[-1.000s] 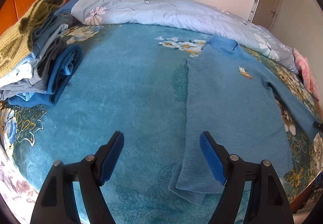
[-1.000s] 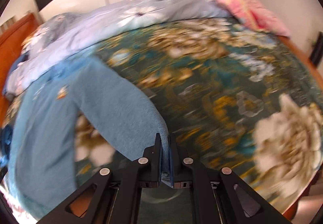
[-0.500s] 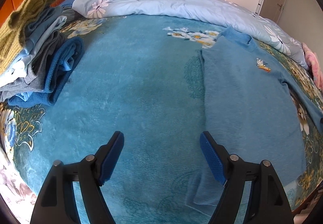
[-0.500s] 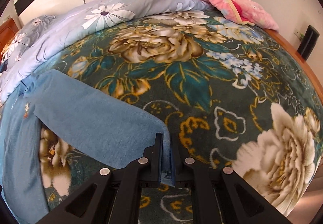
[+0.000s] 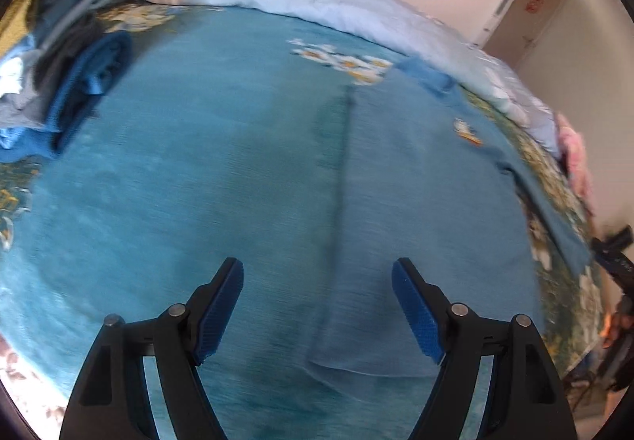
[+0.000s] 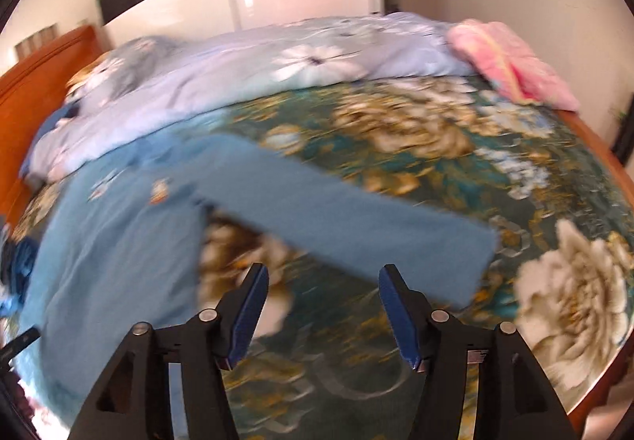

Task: Fold clothes
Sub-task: 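Grasp the shirt hem with the left gripper and smooth it flat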

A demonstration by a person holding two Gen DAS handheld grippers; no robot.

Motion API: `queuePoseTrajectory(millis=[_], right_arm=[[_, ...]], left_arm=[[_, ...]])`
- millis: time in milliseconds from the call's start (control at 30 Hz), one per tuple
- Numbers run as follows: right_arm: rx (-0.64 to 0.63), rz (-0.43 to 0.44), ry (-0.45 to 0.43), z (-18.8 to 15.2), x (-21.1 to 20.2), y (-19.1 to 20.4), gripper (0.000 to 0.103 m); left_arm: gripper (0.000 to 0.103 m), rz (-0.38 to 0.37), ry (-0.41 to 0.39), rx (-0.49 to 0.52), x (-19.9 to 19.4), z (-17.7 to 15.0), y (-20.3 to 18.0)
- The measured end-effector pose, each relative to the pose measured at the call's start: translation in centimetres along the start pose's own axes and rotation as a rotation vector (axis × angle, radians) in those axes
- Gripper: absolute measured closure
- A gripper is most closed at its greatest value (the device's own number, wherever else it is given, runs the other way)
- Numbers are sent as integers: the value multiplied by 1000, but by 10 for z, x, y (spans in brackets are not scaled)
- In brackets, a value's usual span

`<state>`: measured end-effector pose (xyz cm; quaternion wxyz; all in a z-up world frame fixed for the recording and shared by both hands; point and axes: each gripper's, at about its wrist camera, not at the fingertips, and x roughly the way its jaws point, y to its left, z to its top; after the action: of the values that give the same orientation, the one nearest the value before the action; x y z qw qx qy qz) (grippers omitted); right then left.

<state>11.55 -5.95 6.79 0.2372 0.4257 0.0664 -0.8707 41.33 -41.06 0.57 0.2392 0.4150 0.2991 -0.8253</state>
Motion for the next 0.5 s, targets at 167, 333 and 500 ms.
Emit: queuePoseTrajectory(millis=[167, 333, 500], right_arm=[[6, 72, 44, -24, 2, 33, 41], [-13, 161, 61, -50, -3, 69, 33], [-48, 230, 72, -77, -4, 102, 16]], left_arm=[[30, -34, 2, 19, 6, -10, -12], [66, -22, -24, 68, 3, -14, -23], [87, -17, -69, 106, -5, -15, -35]])
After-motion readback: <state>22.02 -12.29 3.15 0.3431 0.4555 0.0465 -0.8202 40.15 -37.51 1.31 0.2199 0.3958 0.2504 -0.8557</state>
